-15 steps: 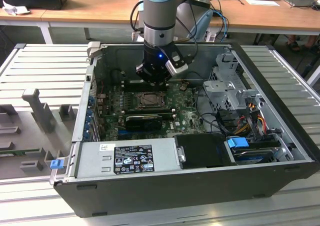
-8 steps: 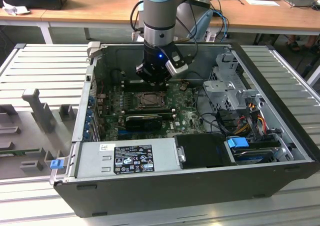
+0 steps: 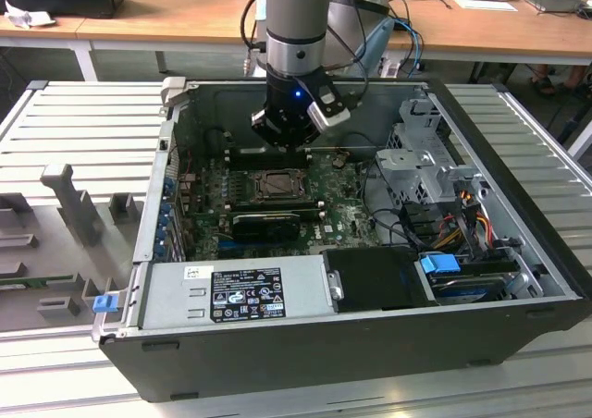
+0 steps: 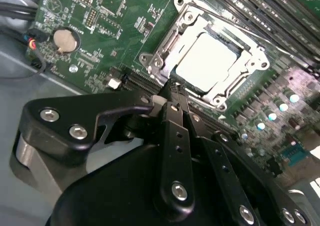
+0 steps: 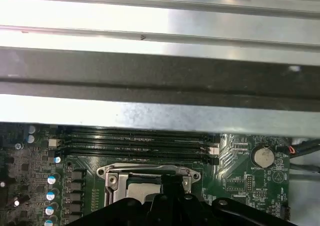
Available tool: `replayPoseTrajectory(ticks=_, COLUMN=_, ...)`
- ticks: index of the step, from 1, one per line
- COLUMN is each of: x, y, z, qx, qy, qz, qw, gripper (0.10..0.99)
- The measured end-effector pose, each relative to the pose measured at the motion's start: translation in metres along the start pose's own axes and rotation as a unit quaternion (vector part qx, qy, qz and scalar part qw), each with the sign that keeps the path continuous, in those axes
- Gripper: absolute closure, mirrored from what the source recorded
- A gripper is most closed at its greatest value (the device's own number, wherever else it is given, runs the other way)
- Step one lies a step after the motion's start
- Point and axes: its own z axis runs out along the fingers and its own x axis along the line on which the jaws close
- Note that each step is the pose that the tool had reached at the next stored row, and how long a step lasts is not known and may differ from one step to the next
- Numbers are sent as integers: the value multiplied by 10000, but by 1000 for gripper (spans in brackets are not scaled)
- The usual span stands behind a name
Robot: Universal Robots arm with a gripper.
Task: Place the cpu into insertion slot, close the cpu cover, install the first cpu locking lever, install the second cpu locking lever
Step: 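Install the second cpu locking lever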
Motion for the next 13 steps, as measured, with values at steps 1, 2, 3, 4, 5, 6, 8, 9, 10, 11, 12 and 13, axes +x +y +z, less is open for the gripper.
replayPoseTrajectory(ticks=1, x=-1, y=1, z=-21, qx=2, qy=0, qz=0, qw=10000, gripper=980)
replayPoseTrajectory(ticks=2, x=-1, y=1, z=-25, qx=1, qy=0, qz=0, qw=10000, gripper=980)
replayPoseTrajectory(ticks=3, x=-1, y=1, z=-25, qx=0, qy=-1, qz=0, qw=10000, gripper=980)
replayPoseTrajectory(ticks=4, x=-1, y=0, z=-25, qx=0, qy=-1, qz=1, qw=10000, gripper=980)
replayPoseTrajectory(ticks=5, x=-1, y=-4, z=-26, qx=2, qy=0, qz=0, qw=10000, gripper=980)
replayPoseTrajectory(ticks=6, x=-1, y=-8, z=-26, qx=2, qy=0, qz=-1, qw=10000, gripper=980)
replayPoseTrajectory(ticks=8, x=0, y=-23, z=-25, qx=1, qy=0, qz=0, qw=10000, gripper=980)
replayPoseTrajectory(ticks=9, x=1, y=-32, z=-25, qx=2, qy=0, qz=0, qw=10000, gripper=980)
replayPoseTrajectory(ticks=10, x=1, y=-42, z=-26, qx=2, qy=0, qz=0, qw=10000, gripper=980)
replayPoseTrajectory(ticks=11, x=2, y=-46, z=-26, qx=1, qy=0, qz=0, qw=10000, gripper=980)
replayPoseTrajectory(ticks=12, x=2, y=-50, z=-26, qx=1, qy=0, qz=0, qw=10000, gripper=980)
replayPoseTrajectory(ticks=13, x=2, y=-56, z=-26, qx=2, qy=0, qz=0, qw=10000, gripper=980)
